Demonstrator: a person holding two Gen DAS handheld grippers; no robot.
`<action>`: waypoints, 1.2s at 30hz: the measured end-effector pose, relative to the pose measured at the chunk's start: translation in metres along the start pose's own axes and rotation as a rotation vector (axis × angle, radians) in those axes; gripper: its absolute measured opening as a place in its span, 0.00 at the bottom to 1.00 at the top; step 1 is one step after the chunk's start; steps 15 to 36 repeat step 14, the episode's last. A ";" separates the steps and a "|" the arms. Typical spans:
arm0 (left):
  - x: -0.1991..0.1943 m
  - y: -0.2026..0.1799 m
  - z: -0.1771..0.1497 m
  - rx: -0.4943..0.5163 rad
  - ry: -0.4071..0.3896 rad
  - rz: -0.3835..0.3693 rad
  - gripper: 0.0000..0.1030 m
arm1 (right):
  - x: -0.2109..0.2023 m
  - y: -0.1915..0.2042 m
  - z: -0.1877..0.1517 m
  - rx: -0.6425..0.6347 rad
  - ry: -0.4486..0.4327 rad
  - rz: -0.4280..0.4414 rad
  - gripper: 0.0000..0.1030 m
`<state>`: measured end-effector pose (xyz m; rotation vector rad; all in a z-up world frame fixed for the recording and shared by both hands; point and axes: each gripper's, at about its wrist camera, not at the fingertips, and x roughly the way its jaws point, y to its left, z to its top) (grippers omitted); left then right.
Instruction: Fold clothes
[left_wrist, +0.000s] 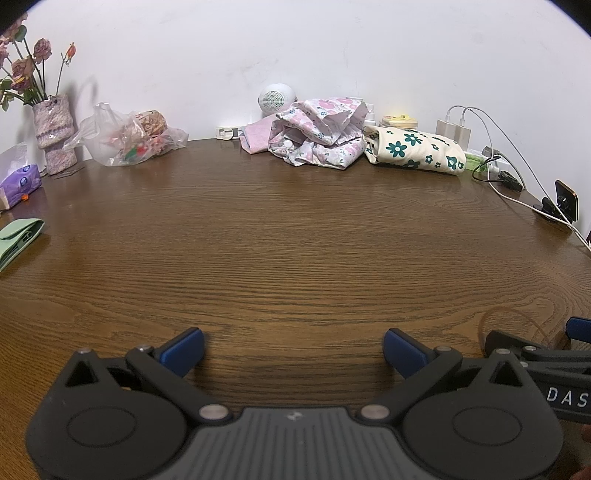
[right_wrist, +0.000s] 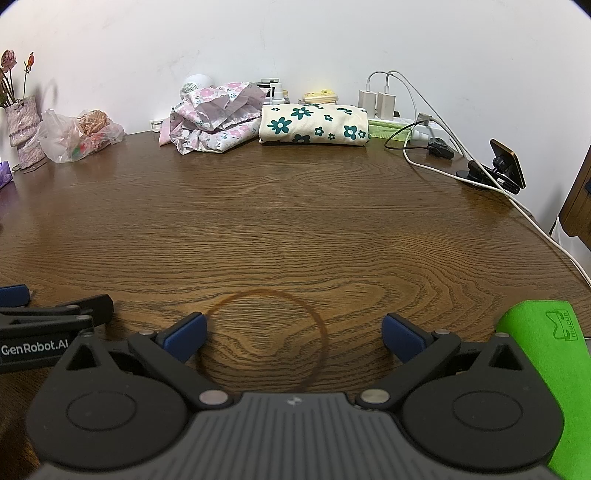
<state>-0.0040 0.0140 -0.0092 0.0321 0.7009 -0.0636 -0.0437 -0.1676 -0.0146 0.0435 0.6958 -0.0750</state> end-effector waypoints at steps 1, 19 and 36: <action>0.000 0.000 0.000 0.000 0.000 0.000 1.00 | 0.000 0.000 0.000 0.000 0.000 0.000 0.99; 0.001 -0.001 0.001 -0.019 0.001 0.020 1.00 | 0.000 0.000 0.000 0.006 0.000 -0.008 1.00; 0.001 -0.001 0.001 -0.019 0.001 0.020 1.00 | 0.000 0.000 0.000 0.006 0.000 -0.008 1.00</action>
